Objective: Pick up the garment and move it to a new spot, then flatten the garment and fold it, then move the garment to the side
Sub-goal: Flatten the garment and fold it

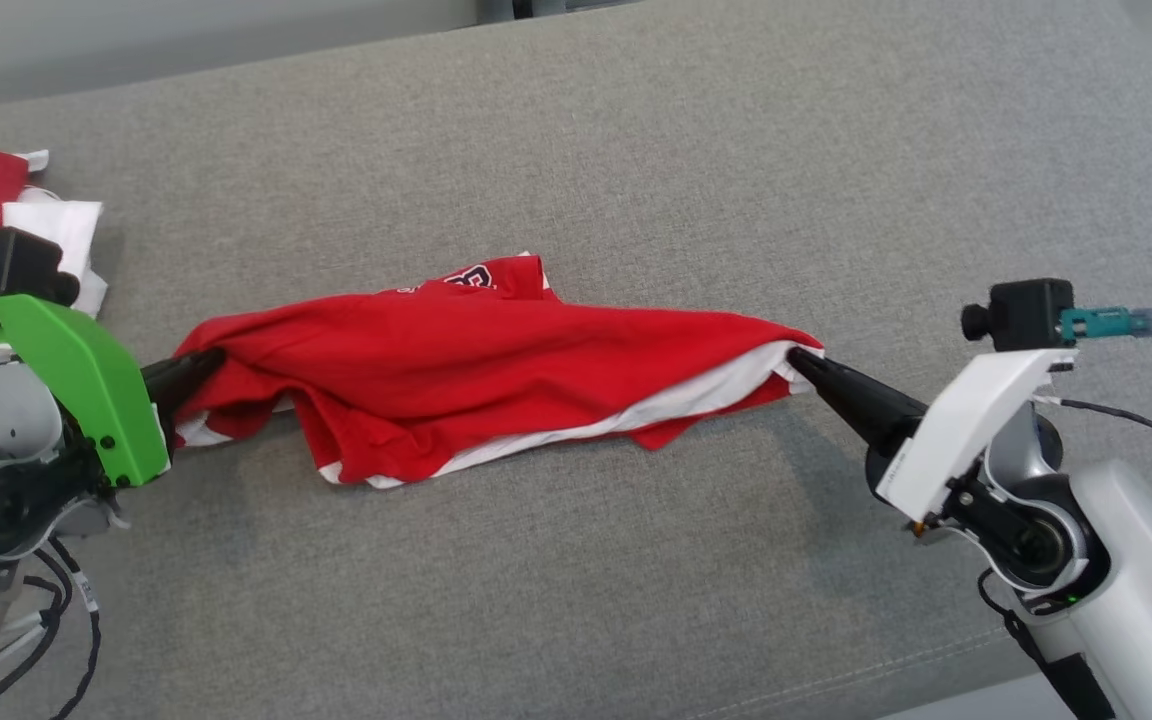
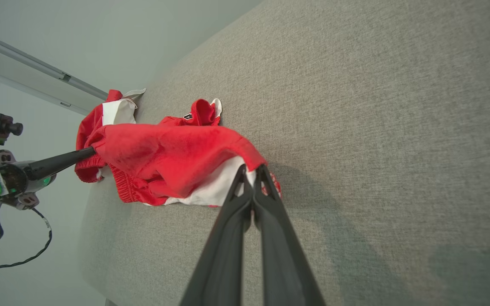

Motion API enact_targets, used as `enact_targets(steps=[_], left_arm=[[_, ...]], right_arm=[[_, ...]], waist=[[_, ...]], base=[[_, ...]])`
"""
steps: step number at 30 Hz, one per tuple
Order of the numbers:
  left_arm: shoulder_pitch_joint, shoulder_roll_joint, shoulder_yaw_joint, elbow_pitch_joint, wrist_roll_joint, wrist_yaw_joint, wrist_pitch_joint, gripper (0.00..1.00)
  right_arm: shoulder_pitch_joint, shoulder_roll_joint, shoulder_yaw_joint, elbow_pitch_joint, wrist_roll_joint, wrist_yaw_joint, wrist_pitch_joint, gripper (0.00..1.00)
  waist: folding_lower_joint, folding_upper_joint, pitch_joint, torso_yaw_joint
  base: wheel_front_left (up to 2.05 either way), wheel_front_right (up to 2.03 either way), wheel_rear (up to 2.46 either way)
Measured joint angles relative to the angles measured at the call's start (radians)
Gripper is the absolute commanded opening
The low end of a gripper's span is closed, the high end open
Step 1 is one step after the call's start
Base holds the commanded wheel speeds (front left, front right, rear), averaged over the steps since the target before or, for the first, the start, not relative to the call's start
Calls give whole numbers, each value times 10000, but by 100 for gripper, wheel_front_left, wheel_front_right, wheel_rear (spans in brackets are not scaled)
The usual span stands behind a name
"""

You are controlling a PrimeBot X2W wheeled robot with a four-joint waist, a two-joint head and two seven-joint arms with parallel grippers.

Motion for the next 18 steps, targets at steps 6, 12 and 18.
enact_targets(steps=[6,12,18], left_arm=[[-469,-430,-13,439,127,0,-92,100],[-611,-736,77,729,752,-21,-1026,100],[-618,-550,1175,244,1223,-31,-2773,100]], right_arm=[[-482,583,619,539,-286,186,-184,0],[-560,667,635,1367,-752,276,-704,0],[-705,821,639,1891,-1032,382,-1308,15]], waist=[[0,0,589,-278],[0,0,769,-244],[0,0,524,-40]], base=[[0,0,0],[0,0,0],[0,0,0]])
